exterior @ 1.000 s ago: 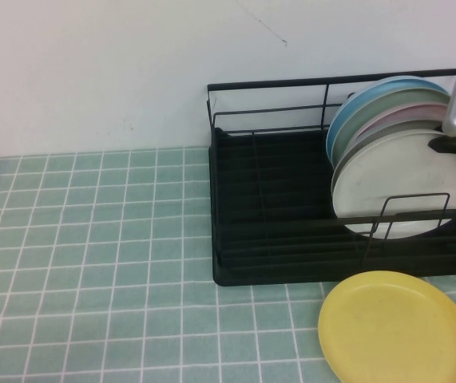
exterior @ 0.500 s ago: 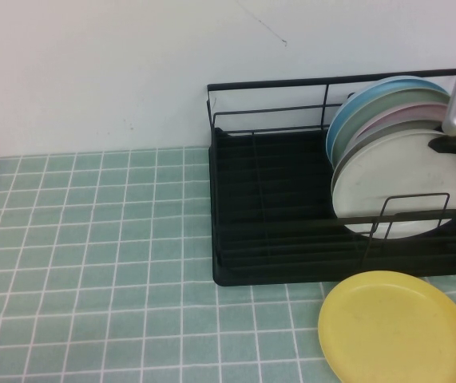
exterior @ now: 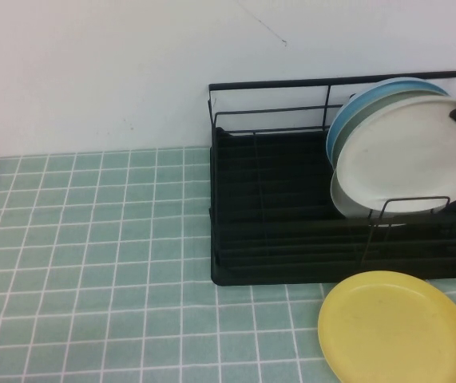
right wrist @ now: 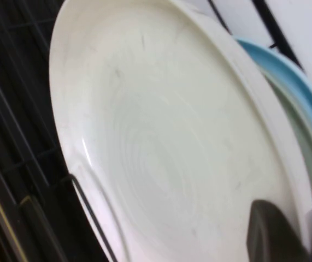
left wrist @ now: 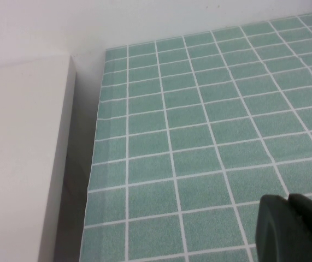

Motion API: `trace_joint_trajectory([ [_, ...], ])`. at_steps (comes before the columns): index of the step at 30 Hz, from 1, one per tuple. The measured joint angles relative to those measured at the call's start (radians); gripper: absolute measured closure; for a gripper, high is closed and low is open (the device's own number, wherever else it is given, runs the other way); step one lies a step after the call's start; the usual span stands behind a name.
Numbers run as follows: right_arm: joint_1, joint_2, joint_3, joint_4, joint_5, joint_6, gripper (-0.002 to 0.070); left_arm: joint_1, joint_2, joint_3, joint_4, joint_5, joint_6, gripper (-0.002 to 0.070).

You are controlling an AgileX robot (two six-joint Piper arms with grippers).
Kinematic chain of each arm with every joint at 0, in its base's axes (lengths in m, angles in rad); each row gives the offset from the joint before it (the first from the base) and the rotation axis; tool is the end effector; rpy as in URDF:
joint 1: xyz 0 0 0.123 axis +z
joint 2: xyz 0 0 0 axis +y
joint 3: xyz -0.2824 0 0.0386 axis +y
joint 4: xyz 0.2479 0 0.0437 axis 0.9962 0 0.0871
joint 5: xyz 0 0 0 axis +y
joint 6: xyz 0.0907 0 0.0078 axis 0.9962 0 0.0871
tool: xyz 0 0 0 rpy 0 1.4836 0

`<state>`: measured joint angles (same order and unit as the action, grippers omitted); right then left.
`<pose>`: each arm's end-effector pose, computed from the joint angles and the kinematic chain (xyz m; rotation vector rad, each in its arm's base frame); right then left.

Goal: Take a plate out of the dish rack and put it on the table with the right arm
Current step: Grasp the plate from the shelf

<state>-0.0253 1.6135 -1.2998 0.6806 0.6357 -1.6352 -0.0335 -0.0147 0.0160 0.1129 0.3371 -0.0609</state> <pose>0.3625 0.0249 0.3111 -1.2752 1.8612 -0.1328 0.0532 0.0016 0.1783 0.0457 1.8195 0.0425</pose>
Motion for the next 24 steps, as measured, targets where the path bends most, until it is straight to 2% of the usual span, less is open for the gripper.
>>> trace_joint_trajectory([
  [24,0.0,-0.029,0.0,-0.033,0.02,0.088,0.0587,0.0,0.0,0.0,0.0,0.0,0.0,0.0678],
])
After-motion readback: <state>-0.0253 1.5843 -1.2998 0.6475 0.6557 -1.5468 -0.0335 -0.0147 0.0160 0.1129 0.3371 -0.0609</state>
